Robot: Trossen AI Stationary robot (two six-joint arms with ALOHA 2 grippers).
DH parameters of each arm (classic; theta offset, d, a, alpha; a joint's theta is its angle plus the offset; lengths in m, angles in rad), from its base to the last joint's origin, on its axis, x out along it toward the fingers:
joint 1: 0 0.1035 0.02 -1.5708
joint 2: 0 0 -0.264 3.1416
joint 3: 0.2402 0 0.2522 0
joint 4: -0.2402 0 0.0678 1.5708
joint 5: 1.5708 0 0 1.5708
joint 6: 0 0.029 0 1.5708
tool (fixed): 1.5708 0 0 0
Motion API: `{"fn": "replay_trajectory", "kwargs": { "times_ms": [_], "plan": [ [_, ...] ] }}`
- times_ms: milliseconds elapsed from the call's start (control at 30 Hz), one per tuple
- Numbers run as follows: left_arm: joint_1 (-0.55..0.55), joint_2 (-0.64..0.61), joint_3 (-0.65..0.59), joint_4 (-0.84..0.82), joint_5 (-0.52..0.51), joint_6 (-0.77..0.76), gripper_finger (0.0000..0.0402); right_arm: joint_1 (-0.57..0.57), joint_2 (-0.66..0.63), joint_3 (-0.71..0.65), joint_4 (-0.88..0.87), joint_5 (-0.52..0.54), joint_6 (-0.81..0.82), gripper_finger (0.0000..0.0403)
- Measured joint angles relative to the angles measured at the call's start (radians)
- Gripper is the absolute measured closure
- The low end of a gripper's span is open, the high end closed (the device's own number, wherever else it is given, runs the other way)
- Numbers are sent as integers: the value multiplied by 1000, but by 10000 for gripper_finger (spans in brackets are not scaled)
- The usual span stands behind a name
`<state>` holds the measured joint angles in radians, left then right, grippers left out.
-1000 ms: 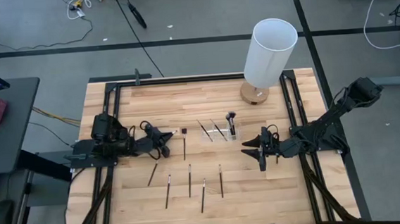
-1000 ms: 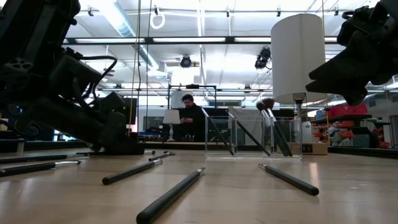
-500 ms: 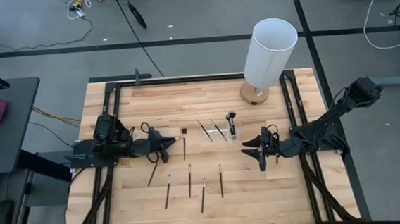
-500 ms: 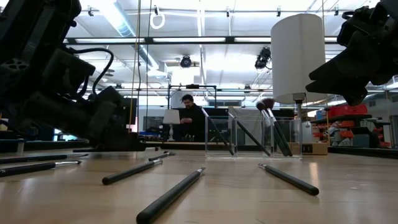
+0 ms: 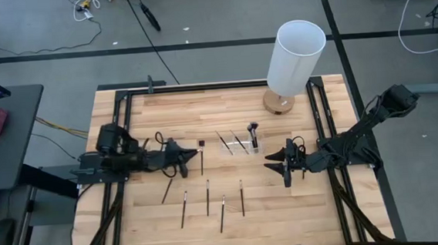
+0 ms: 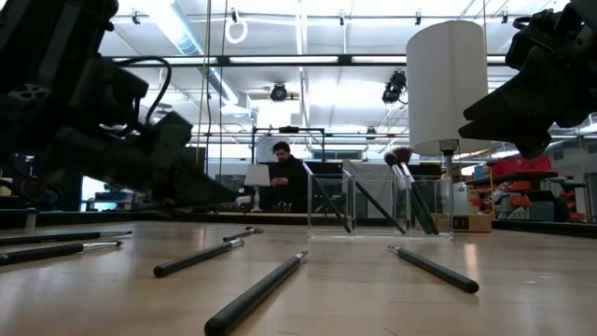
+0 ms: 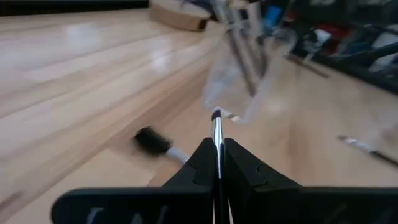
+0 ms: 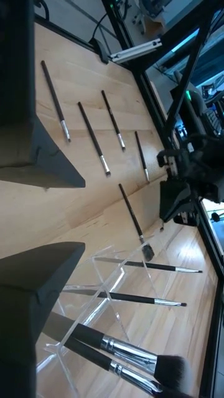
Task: Pick & Place Makeup Supplies
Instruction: Put the black makeup brush into the transparent organizer
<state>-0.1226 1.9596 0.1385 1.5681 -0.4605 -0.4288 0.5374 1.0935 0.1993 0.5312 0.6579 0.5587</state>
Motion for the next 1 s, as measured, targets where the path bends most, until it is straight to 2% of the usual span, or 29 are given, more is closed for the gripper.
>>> {"fn": "replay_trajectory", "kwargs": {
  "times_ms": [233, 333, 500, 633, 733, 900, 1000],
  "plan": [
    [0, -99, 24, 3, 25, 39, 386, 0, 0, 0, 5, 0, -3, 248],
    [0, -130, 52, 4, 66, 39, 386, 0, 0, 0, 5, 0, -3, 248],
    [-7, -143, 173, 1, 173, 65, 386, 0, 9, 0, 8, -11, -39, 248],
    [-20, -142, 301, -66, 231, 110, 386, 0, 53, 0, 47, -20, -81, 248],
    [-29, -142, 393, -149, 259, 143, 386, 0, 114, 0, 165, -20, -144, 248],
    [-45, -142, 524, -279, 268, 186, 385, 0, 246, 0, 479, -20, -313, 248],
    [-46, -142, 579, -320, 314, 201, 386, 0, 324, 4, 656, -18, -410, 248]
  ]
}}
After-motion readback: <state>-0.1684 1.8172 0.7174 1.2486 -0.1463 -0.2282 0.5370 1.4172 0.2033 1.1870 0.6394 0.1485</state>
